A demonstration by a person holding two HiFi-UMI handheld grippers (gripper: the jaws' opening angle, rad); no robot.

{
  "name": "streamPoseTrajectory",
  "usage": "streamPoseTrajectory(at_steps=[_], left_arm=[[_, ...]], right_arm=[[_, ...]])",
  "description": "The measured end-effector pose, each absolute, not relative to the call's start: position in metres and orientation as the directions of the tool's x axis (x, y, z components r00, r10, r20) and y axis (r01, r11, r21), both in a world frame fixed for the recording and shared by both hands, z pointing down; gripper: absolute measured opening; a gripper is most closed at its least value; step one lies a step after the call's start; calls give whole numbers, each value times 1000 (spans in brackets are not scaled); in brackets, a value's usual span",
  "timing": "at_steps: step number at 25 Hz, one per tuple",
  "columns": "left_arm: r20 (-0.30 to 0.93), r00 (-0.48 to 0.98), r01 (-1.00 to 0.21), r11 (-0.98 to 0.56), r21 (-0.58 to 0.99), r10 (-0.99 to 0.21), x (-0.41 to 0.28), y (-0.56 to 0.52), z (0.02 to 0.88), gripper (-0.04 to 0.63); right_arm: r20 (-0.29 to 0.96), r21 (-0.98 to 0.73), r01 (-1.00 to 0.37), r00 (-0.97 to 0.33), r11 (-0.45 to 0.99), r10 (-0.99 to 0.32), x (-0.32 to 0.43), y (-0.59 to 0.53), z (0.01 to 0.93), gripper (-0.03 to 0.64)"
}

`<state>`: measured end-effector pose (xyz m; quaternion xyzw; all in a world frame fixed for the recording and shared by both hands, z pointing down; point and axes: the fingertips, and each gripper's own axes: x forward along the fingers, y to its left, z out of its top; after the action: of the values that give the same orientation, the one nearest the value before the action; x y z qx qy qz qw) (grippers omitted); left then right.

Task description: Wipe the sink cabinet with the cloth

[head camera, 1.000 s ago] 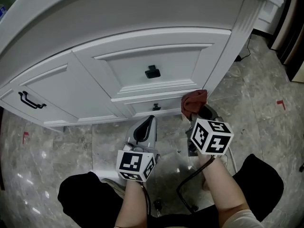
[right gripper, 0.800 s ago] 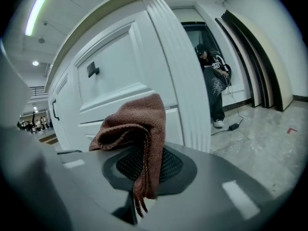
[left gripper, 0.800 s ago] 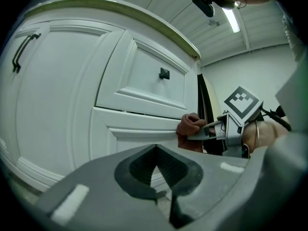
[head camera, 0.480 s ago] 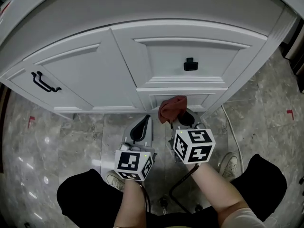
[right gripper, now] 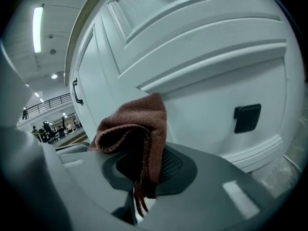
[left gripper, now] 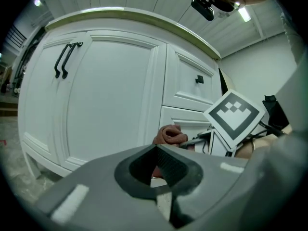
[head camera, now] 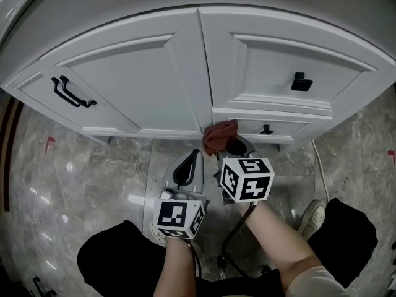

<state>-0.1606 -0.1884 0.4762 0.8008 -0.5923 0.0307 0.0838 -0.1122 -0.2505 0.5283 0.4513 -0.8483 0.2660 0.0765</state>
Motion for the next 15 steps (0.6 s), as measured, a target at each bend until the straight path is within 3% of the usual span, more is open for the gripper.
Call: streamPoseTrajectory(at_steps=[15], left_arm=[[142,347,-937,-337,93,-927,-140,-192,477,0]], right_arm=[[404,-395,-852,-497,344,-768,-64,-257,536,77]])
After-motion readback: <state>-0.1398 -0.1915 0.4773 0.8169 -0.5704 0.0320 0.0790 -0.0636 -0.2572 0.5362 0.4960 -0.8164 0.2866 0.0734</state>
